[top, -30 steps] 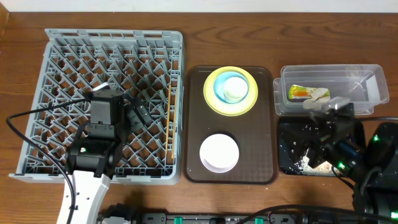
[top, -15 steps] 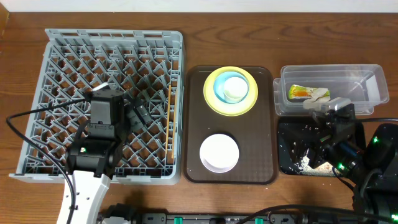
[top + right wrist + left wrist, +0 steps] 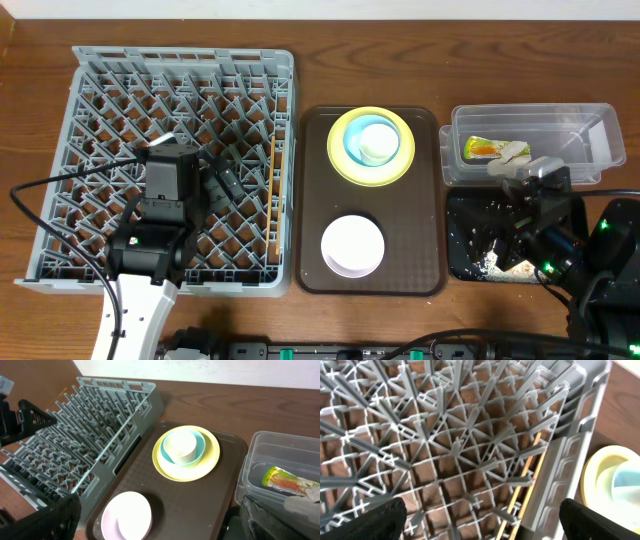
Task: Sort waste into correct bins and load items into the dishwasher
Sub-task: 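Move the left gripper right to the white bowl on the brown tray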
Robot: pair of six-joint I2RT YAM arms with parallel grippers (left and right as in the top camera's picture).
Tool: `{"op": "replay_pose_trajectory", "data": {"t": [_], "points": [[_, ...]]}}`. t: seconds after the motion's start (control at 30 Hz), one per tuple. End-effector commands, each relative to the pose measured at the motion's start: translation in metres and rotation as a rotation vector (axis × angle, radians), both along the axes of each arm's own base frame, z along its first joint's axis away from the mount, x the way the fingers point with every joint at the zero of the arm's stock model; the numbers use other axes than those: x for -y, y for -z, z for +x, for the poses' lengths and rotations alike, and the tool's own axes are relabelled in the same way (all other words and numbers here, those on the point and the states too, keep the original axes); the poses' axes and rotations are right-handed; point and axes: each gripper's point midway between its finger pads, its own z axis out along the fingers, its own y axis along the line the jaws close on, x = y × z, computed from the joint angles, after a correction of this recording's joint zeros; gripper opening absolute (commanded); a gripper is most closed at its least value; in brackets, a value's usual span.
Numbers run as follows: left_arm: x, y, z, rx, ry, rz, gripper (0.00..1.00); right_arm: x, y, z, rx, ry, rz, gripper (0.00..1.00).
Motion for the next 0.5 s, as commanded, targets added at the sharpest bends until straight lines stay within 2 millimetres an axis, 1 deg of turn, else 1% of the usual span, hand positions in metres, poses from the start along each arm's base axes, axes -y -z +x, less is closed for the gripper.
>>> {"op": "replay_pose_trajectory", "data": {"t": [0.0,0.07,0.13,0.17,0.2,0.23,0.27,0.37,0.43,0.47], "points": [[0.004,-0.017,0.021,0.111,-0.005,-0.038,0.98,-0.002,-0.005,-0.002,0.021,-0.013,-0.014,0.99],[0.029,-0.016,0.019,0.095,0.069,-0.164,0.98,-0.002,-0.005,-0.002,0.021,-0.014,-0.014,0.99],[0.068,-0.016,0.009,0.051,0.217,-0.338,0.98,-0.002,-0.005,-0.002,0.021,-0.014,-0.014,0.99],[0.093,-0.019,-0.003,0.008,0.324,-0.458,0.98,-0.002,-0.005,-0.002,0.021,-0.014,-0.014,0.99],[0.105,-0.018,-0.014,-0.036,0.372,-0.524,0.98,-0.002,-0.005,-0.002,0.021,-0.014,-0.014,0.99],[0.111,-0.015,-0.023,-0.079,0.393,-0.563,0.96,-0.002,-0.005,-0.002,0.021,-0.014,-0.014,0.99],[0.115,-0.01,-0.032,-0.121,0.399,-0.582,0.9,-0.002,-0.005,-0.002,0.021,-0.014,-0.014,0.99],[0.121,0.002,-0.049,-0.213,0.406,-0.58,0.82,-0.002,-0.005,-0.002,0.021,-0.014,-0.014,0.99],[0.129,0.007,-0.061,-0.261,0.441,-0.572,0.73,-0.002,-0.005,-0.002,0.021,-0.014,-0.014,0.99],[0.133,0.008,-0.066,-0.275,0.465,-0.565,0.67,-0.002,-0.005,-0.002,0.021,-0.014,-0.014,0.99]]}}
